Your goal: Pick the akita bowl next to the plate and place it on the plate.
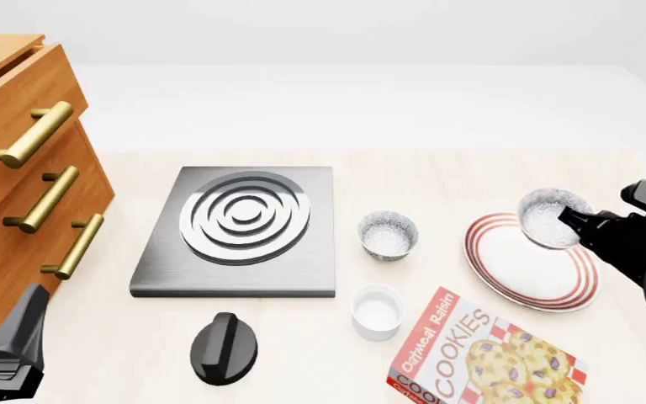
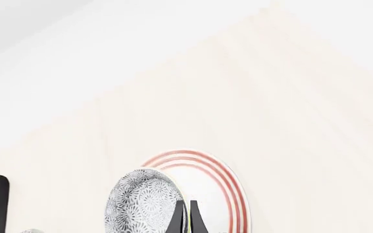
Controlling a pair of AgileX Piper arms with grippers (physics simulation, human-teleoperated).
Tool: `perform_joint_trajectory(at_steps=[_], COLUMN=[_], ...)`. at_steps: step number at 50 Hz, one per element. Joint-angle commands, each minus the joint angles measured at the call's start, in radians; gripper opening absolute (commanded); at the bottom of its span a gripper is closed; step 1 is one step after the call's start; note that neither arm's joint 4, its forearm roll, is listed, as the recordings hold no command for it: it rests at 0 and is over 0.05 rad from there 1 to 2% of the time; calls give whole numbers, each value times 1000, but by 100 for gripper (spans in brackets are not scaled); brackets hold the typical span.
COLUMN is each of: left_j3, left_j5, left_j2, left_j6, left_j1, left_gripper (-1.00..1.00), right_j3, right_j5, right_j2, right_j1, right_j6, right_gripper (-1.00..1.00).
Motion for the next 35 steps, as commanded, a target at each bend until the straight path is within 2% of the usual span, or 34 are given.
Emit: perform_joint_trajectory(at_steps=[1, 35], left_j3=[0, 0], left_j5=[0, 0], left_j2=[0, 0], left_j6=[0, 0], left_j1=[0, 0], left_gripper=[100, 100], right_j3=[21, 41], right_j5=[-30, -64], right_j2=[21, 63], right_j1=[11, 34], right_j6=[-4, -44], right_gripper=[-100, -100])
